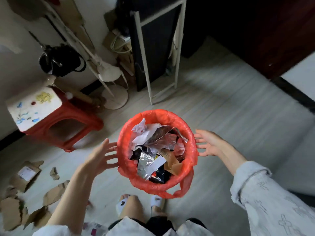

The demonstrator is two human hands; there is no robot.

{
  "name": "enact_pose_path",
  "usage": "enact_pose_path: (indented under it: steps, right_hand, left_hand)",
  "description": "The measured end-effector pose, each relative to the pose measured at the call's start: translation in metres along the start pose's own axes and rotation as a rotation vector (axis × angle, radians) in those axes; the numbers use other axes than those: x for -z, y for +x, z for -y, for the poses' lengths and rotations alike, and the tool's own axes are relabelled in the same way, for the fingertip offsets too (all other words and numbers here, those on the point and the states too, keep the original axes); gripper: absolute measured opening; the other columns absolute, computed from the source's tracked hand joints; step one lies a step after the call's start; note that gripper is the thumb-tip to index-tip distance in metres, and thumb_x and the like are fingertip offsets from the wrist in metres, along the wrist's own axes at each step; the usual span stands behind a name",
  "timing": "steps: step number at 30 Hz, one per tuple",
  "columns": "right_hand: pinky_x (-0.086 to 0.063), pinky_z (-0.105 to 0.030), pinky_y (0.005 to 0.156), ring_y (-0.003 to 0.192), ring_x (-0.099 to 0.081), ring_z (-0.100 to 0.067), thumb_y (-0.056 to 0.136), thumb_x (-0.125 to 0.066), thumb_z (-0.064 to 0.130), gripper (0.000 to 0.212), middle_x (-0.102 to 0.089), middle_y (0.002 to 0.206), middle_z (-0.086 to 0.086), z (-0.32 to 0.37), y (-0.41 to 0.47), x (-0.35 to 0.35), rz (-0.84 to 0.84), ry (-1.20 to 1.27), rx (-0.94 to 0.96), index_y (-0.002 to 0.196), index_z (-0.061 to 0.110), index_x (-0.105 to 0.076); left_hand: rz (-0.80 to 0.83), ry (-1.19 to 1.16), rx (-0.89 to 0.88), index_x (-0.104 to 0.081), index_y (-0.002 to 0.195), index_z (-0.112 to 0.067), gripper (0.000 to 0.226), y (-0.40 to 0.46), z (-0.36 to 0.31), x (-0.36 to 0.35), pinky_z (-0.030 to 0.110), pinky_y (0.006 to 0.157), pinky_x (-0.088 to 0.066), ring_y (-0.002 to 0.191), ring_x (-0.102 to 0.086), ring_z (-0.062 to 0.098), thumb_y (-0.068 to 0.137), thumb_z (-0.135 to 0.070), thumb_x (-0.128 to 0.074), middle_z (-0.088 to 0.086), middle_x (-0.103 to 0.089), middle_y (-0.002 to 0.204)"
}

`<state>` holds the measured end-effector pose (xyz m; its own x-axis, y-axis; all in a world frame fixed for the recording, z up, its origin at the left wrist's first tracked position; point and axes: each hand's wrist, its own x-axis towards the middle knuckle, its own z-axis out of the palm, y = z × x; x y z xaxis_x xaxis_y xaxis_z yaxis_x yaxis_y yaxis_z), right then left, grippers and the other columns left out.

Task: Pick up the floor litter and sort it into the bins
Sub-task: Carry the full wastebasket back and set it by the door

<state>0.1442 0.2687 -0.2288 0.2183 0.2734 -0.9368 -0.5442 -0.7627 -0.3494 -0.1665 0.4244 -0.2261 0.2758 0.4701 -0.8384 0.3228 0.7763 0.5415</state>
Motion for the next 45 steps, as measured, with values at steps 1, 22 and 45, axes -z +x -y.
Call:
enact_pose_path:
  steps: [1, 22, 45]
  right_hand:
    - [-0.043, -0.034, 0.067, 0.076, -0.051, -0.018, 0.098, -0.04, 0.032, 0.028, -0.054, 0.086, -0.005, 0.004, -0.011, 0.027, -0.019, 0.044, 0.023, 0.084, 0.014, -0.056]
    - [-0.043, -0.03, 0.064, 0.072, -0.051, -0.018, 0.093, -0.051, 0.035, 0.026, -0.053, 0.08, -0.004, 0.099, 0.007, 0.501, -0.323, 0.603, 0.055, 0.078, 0.015, -0.055]
    - [-0.041, -0.027, 0.061, 0.073, -0.052, -0.015, 0.095, -0.047, 0.036, 0.027, -0.058, 0.082, -0.002, 0.196, 0.256, 1.026, -0.452, 0.643, -0.047, 0.08, 0.017, -0.057]
  left_hand:
    - [0.029, 0.01, -0.015, -0.061, 0.1, -0.014, 0.041, 0.0, -0.011, -0.025, 0.045, 0.074, -0.048, 0.087, -0.057, 0.025, 0.096, -0.044, -0.034, 0.007, -0.056, 0.094]
    - [0.259, 0.486, -0.03, -0.055, 0.087, -0.015, 0.032, 0.135, -0.145, -0.619, 0.037, 0.081, -0.038, 0.074, -0.046, 0.016, 0.1, -0.034, -0.033, 0.0, -0.051, 0.082]
    - [0.047, 0.65, 0.033, -0.054, 0.079, -0.019, 0.038, 0.352, -0.064, -1.175, 0.034, 0.078, -0.044, 0.069, -0.049, 0.012, 0.1, -0.039, -0.029, -0.005, -0.052, 0.079]
